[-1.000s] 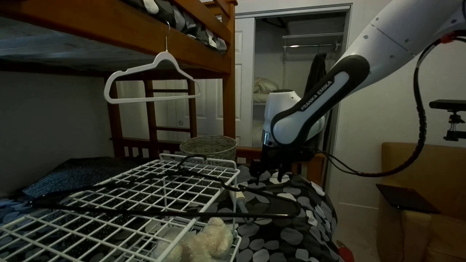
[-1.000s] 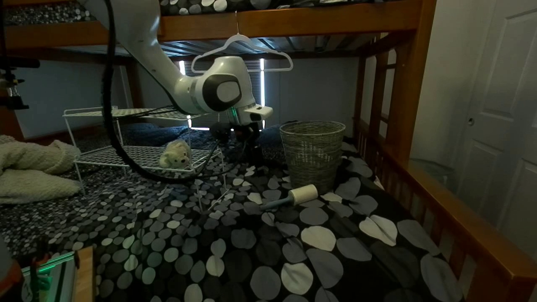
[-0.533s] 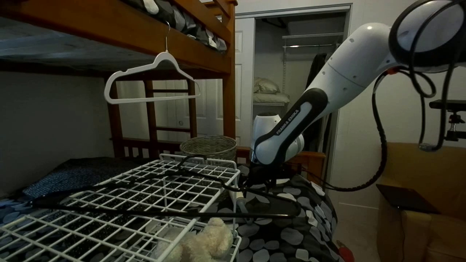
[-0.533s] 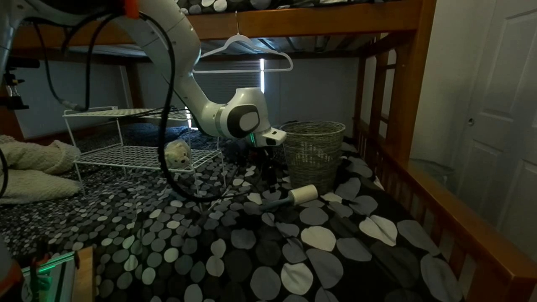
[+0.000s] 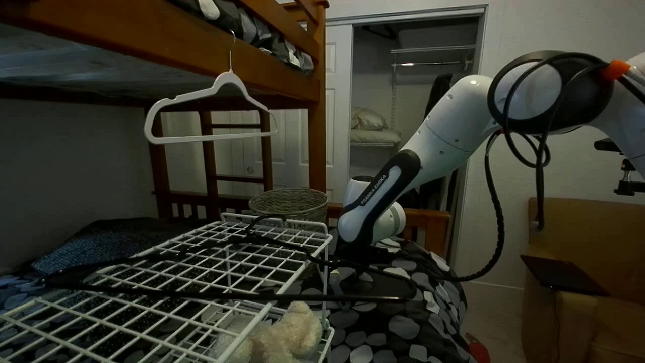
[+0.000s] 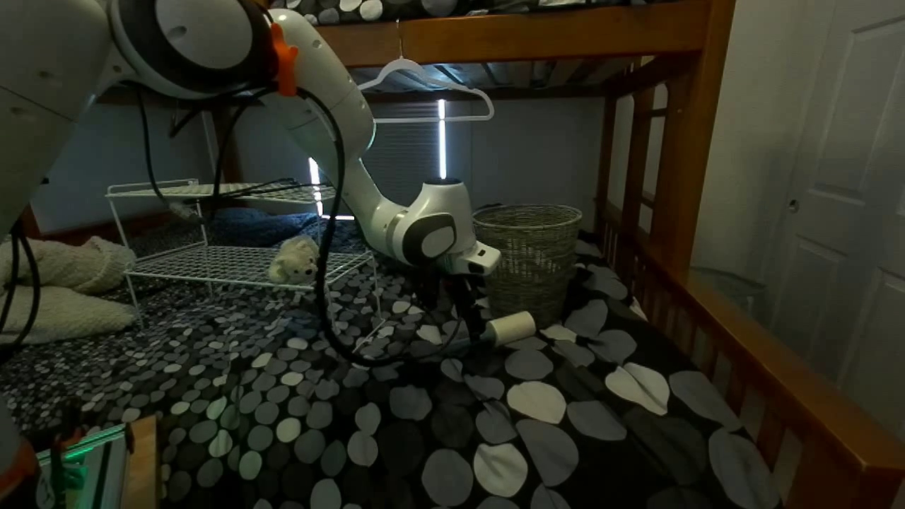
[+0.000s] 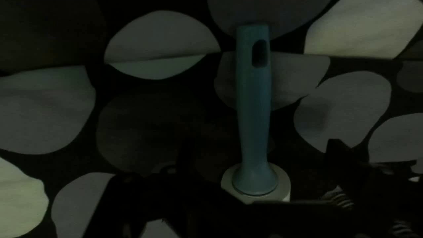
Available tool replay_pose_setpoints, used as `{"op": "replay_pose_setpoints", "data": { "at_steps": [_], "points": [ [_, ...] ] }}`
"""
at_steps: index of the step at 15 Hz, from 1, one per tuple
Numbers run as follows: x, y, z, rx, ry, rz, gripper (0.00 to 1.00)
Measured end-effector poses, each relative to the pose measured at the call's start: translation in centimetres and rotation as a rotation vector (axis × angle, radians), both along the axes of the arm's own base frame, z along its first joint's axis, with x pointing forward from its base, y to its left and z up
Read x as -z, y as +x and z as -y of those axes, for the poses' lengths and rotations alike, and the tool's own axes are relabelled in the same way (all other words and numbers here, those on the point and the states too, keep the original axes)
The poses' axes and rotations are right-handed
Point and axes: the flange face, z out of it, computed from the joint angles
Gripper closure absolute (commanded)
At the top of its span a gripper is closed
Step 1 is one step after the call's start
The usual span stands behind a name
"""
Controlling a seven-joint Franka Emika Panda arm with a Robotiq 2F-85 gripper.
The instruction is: Pick up the lint roller from the bed and put it on the top white rack
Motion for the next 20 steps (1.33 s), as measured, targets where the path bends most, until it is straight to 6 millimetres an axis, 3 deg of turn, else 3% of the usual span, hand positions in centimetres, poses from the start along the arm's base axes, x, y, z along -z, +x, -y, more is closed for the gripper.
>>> {"op": "replay_pose_setpoints", "data": {
  "at_steps": [2, 4, 5, 6, 9, 11, 16, 20],
  "points": [
    [0.8, 0.8, 0.2, -0.006, 0.010, 0.002, 0.00],
    [1.5, 1.5, 0.2, -0.011, 0.017, 0.007, 0.09],
    [1.8, 1.8, 0.2, -0.013, 0.020, 0.010, 0.20],
    [2.0, 2.1, 0.2, -0.015, 0.021, 0.013, 0.19],
    [2.6, 2.9, 0.3, -0.017, 0.024, 0.018, 0.38],
    [3.0, 3.2, 0.3, -0.019, 0.025, 0.019, 0.35],
    [3.8, 3.7, 0.3, -0.017, 0.031, 0.020, 0.52],
    [3.9, 3.9, 0.3, -0.015, 0.033, 0.022, 0.94]
  ]
}}
